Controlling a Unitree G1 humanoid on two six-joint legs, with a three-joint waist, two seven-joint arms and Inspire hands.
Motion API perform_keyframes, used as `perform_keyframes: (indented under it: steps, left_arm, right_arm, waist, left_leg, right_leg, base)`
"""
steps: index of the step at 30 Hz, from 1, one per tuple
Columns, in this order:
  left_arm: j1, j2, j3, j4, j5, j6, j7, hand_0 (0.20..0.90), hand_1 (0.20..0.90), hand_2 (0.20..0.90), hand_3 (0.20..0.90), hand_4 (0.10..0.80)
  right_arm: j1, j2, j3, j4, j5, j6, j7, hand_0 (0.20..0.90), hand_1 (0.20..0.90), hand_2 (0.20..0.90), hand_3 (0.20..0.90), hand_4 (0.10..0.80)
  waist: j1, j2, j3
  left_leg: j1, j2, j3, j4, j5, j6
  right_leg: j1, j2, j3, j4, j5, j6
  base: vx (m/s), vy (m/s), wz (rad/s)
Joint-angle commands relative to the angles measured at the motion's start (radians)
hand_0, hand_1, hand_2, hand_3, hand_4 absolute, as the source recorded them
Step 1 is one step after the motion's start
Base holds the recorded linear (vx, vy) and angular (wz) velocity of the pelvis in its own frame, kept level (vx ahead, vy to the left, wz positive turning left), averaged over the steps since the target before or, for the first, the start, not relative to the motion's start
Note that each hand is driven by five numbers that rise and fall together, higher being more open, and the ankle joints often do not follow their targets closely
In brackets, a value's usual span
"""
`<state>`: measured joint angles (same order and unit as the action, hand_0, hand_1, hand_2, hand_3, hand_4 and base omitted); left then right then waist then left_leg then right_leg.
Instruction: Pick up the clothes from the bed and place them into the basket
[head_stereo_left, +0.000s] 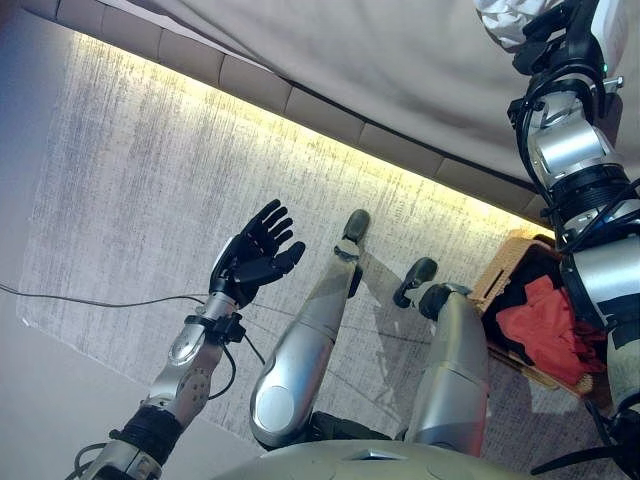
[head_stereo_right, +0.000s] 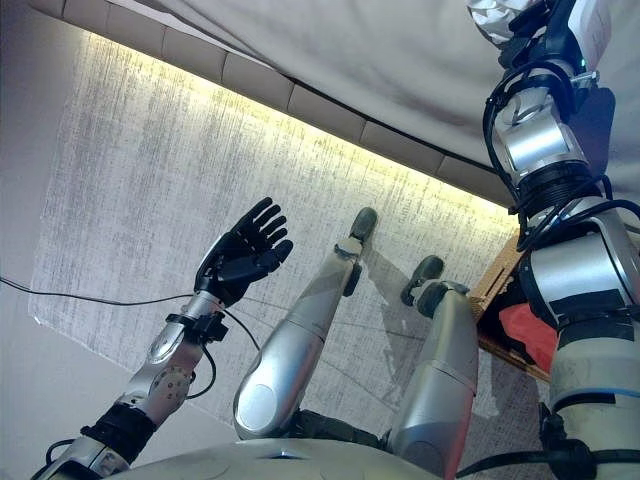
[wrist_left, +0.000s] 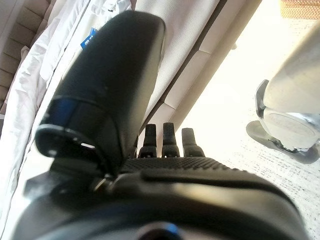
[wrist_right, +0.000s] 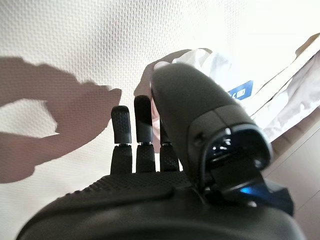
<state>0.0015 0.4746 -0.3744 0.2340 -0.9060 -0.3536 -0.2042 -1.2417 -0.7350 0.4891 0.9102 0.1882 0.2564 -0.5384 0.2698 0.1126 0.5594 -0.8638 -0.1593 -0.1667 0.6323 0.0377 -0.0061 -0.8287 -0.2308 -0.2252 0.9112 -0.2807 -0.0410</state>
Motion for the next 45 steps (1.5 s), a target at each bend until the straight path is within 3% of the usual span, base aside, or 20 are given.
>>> perform_keyframes:
  steps: [1,15,16,17,22,23,29,33,35,36,38,40,43,45]
  left_arm:
    - [0.074,0.024,0.062,-0.094,-0.051,-0.059,-0.048,0.9,0.9,0.9,0.9,0.8]
    - [0.046,0.014,0.068,-0.063,-0.021,-0.04,-0.062,0.9,0.9,0.9,0.9,0.8]
    - [0.042,0.013,0.066,-0.059,-0.022,-0.036,-0.054,0.9,0.9,0.9,0.9,0.8]
    - [0.038,0.012,0.064,-0.058,-0.019,-0.031,-0.049,0.9,0.9,0.9,0.9,0.8]
    - [0.015,0.006,0.057,-0.036,0.027,-0.028,-0.01,0.9,0.9,0.9,0.9,0.8]
    - [-0.004,0.004,0.06,-0.028,0.024,-0.017,0.02,0.9,0.9,0.9,0.9,0.8]
    - [-0.032,-0.019,0.085,-0.012,-0.062,0.063,0.063,0.9,0.9,0.9,0.9,0.8]
    - [0.001,-0.06,0.086,-0.052,-0.051,0.079,0.061,0.9,0.9,0.9,0.9,0.8]
    - [-0.015,-0.067,0.068,-0.027,-0.072,0.058,0.015,0.9,0.9,0.9,0.9,0.8]
    - [-0.03,-0.069,0.063,-0.025,-0.084,0.042,-0.002,0.9,0.9,0.9,0.9,0.8]
    - [-0.064,-0.063,0.062,-0.058,-0.088,0.051,-0.012,0.9,0.9,0.9,0.9,0.8]
    - [-0.096,-0.065,0.047,-0.049,-0.095,0.028,0.014,0.9,0.9,0.9,0.9,0.8]
    - [-0.11,-0.065,0.039,-0.045,-0.095,0.007,0.031,0.9,0.9,0.9,0.9,0.8]
    - [-0.103,-0.067,0.048,-0.063,-0.077,0.005,0.044,0.9,0.9,0.9,0.9,0.8]
  right_arm:
    - [-0.18,-0.137,0.043,-0.019,-0.021,-0.113,-0.071,0.3,0.3,0.3,0.2,0.1]
    - [-0.164,-0.182,0.034,0.028,-0.037,-0.132,0.022,0.3,0.3,0.3,0.2,0.1]
    - [-0.16,-0.181,0.031,0.027,-0.031,-0.126,0.052,0.333,0.333,0.333,0.238,0.138]
    - [-0.153,-0.184,0.032,0.025,-0.026,-0.113,0.08,0.9,0.9,0.9,0.9,0.8]
    - [-0.092,-0.179,0.073,0.021,-0.097,-0.069,0.22,0.9,0.9,0.9,0.9,0.8]
    - [-0.066,-0.169,0.083,0.018,-0.109,-0.066,0.253,0.9,0.9,0.9,0.9,0.8]
    - [0.023,-0.142,0.103,-0.063,-0.123,-0.043,0.322,0.9,0.9,0.9,0.9,0.8]
    - [0.107,-0.115,0.069,-0.19,-0.202,-0.009,0.348,0.9,0.9,0.9,0.9,0.8]
    - [0.072,-0.074,0.079,-0.173,-0.25,-0.006,0.338,0.9,0.9,0.9,0.9,0.8]
    - [0.041,-0.063,0.095,-0.149,-0.27,-0.019,0.331,0.9,0.9,0.9,0.9,0.8]
    - [0.055,-0.058,0.084,-0.149,-0.269,-0.044,0.337,0.9,0.9,0.9,0.9,0.8]
    - [0.096,-0.074,0.089,-0.207,-0.276,-0.047,0.318,0.9,0.9,0.9,0.9,0.8]
    - [0.123,-0.089,0.089,-0.205,-0.25,-0.074,0.313,0.9,0.9,0.9,0.9,0.8]
    - [0.114,-0.079,0.079,-0.181,-0.258,-0.094,0.314,0.9,0.9,0.9,0.9,0.8]
  waist:
    - [0.03,0.034,-0.039]
    - [0.013,-0.013,-0.039]
    - [0.009,-0.016,-0.039]
    - [0.007,-0.019,-0.039]
    - [-0.012,-0.041,-0.04]
    - [-0.022,-0.048,-0.045]
    - [-0.066,-0.089,-0.104]
    - [-0.067,-0.096,-0.12]
    - [-0.049,-0.057,-0.121]
    - [-0.041,-0.046,-0.114]
    - [-0.048,-0.047,-0.099]
    - [-0.064,-0.069,-0.103]
    - [-0.061,-0.078,-0.103]
    - [-0.053,-0.061,-0.088]
  left_leg:
    - [0.095,-0.009,0.059,0.171,-0.277,0.058]
    - [0.316,0.008,0.06,0.08,-0.265,0.041]
    - [0.328,0.01,0.064,0.076,-0.266,0.04]
    - [0.336,0.013,0.064,0.074,-0.258,0.036]
    - [0.445,0.042,0.057,-0.042,-0.232,0.029]
    - [0.487,0.052,0.049,-0.12,-0.19,0.029]
    - [0.593,0.079,0.06,-0.219,-0.157,0.013]
    - [0.554,0.063,0.02,-0.095,-0.02,-0.021]
    - [0.544,0.106,-0.008,-0.293,0.107,-0.056]
    - [0.544,0.118,0.003,-0.41,0.117,-0.056]
    - [0.532,0.096,0.006,-0.34,0.056,-0.036]
    - [0.526,0.07,0.026,-0.312,-0.043,-0.003]
    - [0.553,0.055,0.026,-0.34,-0.051,0.025]
    - [0.572,0.06,0.03,-0.343,-0.055,0.04]
  right_leg:
    - [0.104,0.08,-0.031,0.009,-0.043,-0.034]
    - [0.333,0.069,-0.042,-0.076,-0.047,-0.035]
    - [0.344,0.07,-0.042,-0.081,-0.046,-0.037]
    - [0.354,0.068,-0.042,-0.087,-0.043,-0.036]
    - [0.441,0.071,-0.029,-0.176,-0.008,-0.019]
    - [0.478,0.079,-0.029,-0.247,0.033,-0.015]
    - [0.614,0.119,0.002,-0.471,0.089,-0.01]
    - [0.723,0.135,0.023,-0.543,0.112,-0.022]
    - [0.758,0.17,0.025,-0.541,0.082,-0.026]
    - [0.767,0.184,0.033,-0.546,0.068,-0.024]
    - [0.755,0.173,0.044,-0.506,0.036,-0.023]
    - [0.738,0.152,0.066,-0.477,0.042,0.007]
    - [0.685,0.124,0.06,-0.342,0.104,0.052]
    - [0.58,0.09,0.04,-0.199,0.147,0.07]
  base:
    - [-0.014,0.012,-0.03]
    - [0.023,0.013,-0.07]
    - [0.027,0.0,-0.04]
    - [0.037,-0.009,-0.07]
    - [0.064,-0.065,-0.05]
    - [0.019,-0.066,-0.31]
    - [0.128,-0.095,-0.07]
    - [0.299,0.088,-0.28]
    - [0.263,0.213,-0.41]
    - [0.163,0.23,-0.39]
    - [0.126,0.224,-0.47]
    - [0.165,0.19,-0.28]
    - [0.16,0.169,-0.16]
    - [0.121,0.201,-0.19]
